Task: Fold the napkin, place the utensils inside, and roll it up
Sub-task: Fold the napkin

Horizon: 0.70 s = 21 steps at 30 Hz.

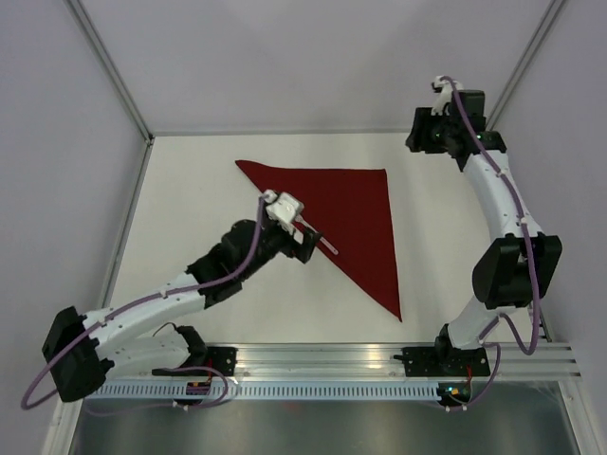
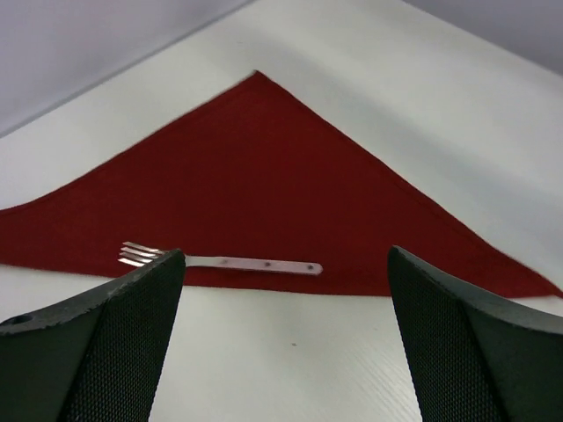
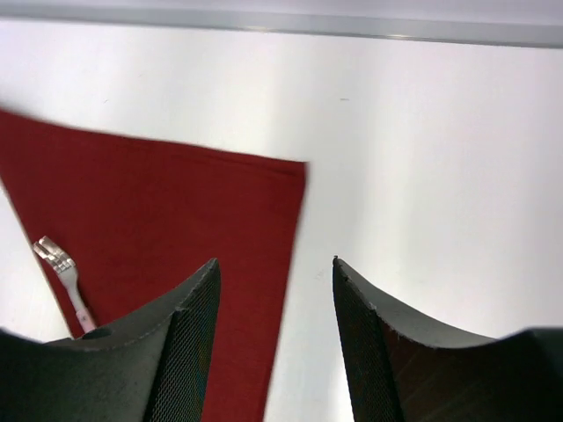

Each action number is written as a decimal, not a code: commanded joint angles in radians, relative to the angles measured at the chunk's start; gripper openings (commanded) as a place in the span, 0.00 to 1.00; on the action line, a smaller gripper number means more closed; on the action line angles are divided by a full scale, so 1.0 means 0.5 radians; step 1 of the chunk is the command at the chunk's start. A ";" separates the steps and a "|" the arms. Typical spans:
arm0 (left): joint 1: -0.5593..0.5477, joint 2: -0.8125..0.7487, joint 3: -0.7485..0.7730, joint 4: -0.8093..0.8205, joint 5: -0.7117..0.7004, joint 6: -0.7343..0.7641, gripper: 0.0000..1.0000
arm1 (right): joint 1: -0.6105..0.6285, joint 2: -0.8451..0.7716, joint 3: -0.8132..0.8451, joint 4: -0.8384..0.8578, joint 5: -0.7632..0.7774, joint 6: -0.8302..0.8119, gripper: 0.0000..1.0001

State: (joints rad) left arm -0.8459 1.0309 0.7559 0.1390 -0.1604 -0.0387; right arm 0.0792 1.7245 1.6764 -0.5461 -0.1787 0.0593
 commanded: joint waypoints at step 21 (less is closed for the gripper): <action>-1.272 1.613 -0.184 1.971 -0.139 1.093 0.91 | -0.416 -0.221 -0.236 0.024 -0.302 0.142 0.54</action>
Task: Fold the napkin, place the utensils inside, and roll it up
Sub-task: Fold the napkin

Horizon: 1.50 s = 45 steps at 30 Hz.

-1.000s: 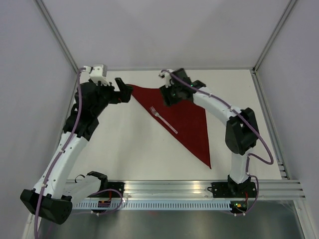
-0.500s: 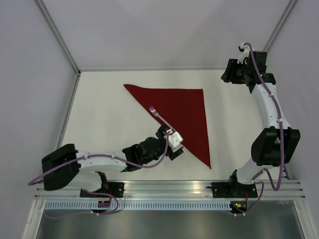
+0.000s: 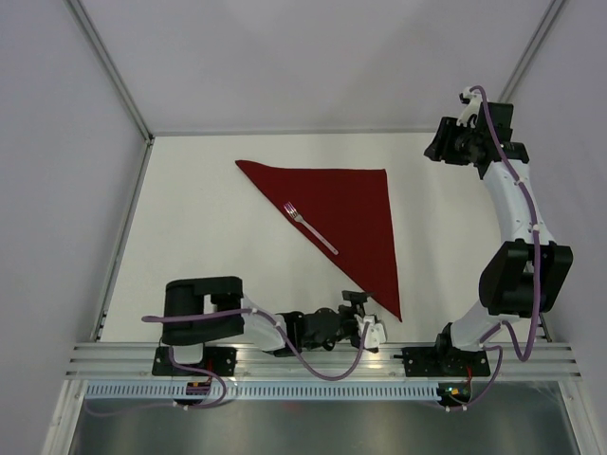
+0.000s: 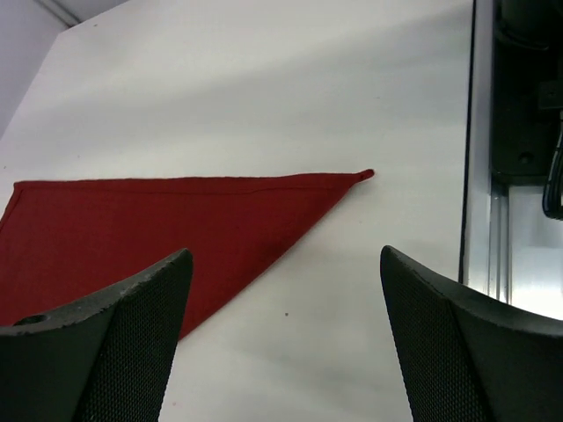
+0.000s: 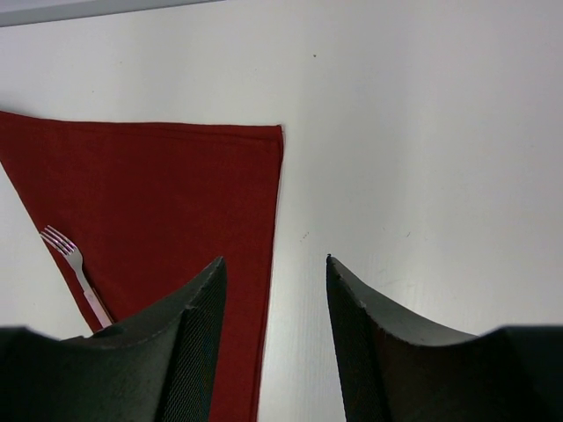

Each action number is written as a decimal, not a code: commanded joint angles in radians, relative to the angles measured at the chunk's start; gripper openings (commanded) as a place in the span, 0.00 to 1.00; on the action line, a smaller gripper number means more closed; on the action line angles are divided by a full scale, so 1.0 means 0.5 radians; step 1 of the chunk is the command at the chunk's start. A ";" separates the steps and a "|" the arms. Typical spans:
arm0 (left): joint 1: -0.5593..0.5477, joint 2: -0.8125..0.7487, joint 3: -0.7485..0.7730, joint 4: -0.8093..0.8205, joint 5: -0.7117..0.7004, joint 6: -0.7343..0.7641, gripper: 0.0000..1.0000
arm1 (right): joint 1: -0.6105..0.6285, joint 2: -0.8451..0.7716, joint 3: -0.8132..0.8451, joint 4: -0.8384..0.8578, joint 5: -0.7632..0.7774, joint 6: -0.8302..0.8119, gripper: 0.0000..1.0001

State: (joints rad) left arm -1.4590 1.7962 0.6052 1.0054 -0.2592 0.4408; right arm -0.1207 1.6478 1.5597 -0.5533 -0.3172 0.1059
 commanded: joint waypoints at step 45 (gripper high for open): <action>-0.055 0.718 0.560 0.069 0.132 0.149 0.48 | -0.071 -0.062 -0.042 0.070 -0.123 0.061 0.39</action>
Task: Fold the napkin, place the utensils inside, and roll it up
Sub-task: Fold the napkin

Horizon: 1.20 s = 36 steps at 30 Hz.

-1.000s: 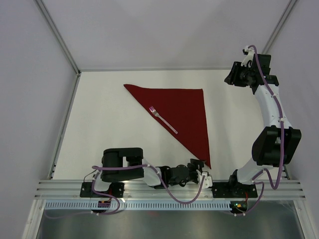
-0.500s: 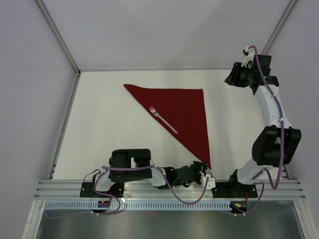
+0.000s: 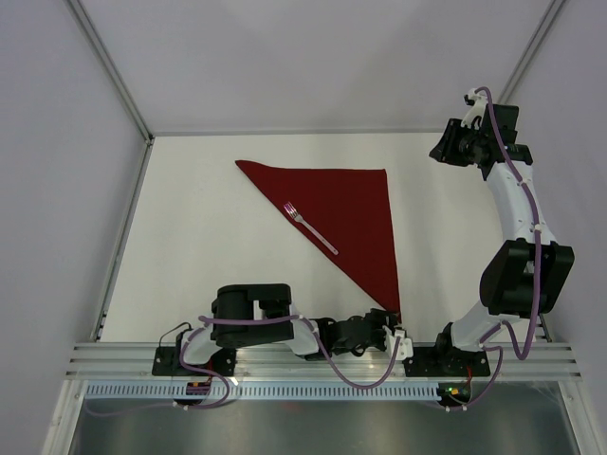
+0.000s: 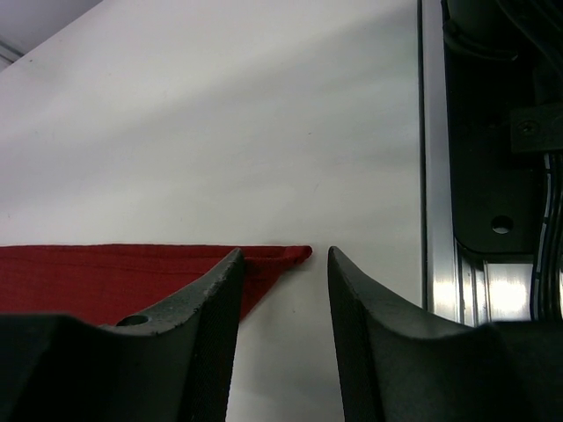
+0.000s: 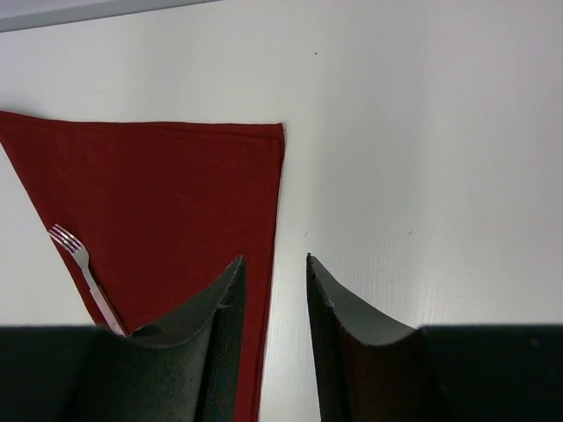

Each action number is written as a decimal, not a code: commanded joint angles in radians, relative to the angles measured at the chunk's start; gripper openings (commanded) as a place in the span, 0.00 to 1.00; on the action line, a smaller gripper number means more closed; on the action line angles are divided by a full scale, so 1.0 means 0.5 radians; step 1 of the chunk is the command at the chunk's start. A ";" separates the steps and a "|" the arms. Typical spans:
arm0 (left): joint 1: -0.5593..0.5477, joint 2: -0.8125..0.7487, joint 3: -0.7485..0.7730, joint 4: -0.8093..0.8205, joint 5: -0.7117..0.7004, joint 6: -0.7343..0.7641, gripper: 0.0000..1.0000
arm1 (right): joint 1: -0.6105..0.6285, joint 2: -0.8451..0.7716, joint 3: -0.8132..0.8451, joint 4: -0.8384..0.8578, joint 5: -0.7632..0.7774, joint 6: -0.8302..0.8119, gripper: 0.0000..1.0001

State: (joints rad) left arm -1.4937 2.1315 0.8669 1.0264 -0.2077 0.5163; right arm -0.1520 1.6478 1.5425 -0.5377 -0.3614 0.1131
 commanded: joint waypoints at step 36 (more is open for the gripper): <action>0.192 -0.219 0.242 -0.347 0.207 -0.514 0.02 | -0.009 -0.034 -0.014 0.032 -0.044 0.050 0.38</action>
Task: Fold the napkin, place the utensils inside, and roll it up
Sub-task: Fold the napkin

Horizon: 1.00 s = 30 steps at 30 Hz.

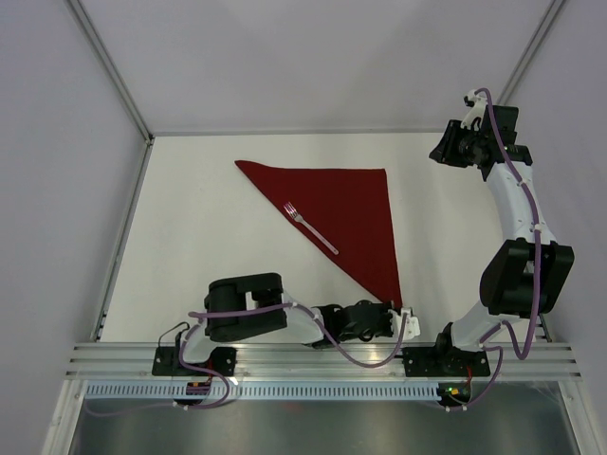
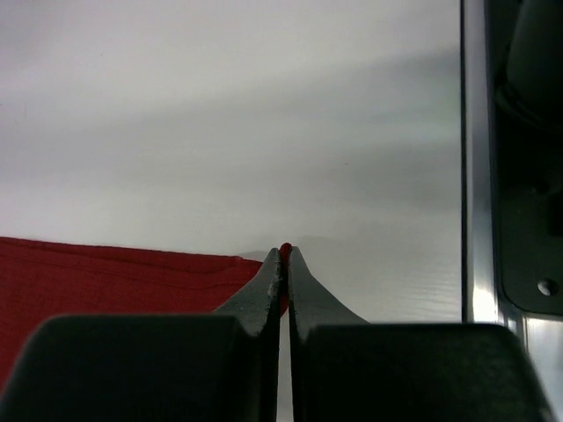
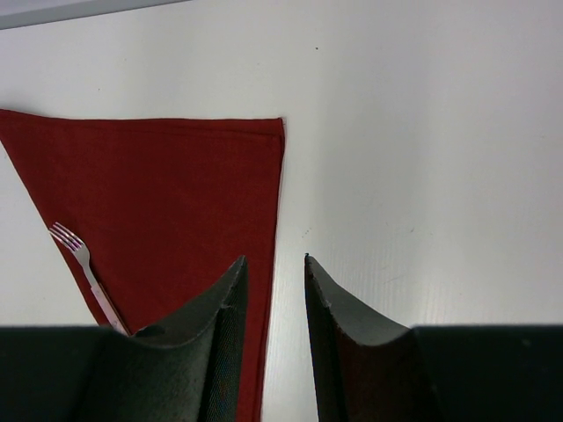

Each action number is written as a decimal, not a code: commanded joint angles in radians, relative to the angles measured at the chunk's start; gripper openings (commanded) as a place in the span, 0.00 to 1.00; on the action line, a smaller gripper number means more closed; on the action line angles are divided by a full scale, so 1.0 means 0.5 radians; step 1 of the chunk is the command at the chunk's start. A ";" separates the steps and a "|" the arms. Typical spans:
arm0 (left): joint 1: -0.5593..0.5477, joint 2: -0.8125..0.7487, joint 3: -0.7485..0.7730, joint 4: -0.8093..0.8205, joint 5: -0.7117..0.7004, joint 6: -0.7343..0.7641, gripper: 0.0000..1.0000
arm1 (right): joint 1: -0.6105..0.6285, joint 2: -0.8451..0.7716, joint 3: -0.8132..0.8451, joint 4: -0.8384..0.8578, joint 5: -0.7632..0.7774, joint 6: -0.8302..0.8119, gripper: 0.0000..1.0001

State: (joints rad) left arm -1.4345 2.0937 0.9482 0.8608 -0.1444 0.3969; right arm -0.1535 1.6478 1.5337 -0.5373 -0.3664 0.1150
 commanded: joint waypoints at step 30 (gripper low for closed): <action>1.405 -0.693 -0.313 -0.188 0.080 -1.733 0.02 | -0.003 0.015 0.028 0.001 -0.096 0.055 0.37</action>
State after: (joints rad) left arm -0.7780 1.7924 0.8009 0.7746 -0.1120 -0.3729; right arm -0.1535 1.6485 1.5337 -0.5385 -0.3962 0.1204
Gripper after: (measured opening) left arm 0.033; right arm 0.374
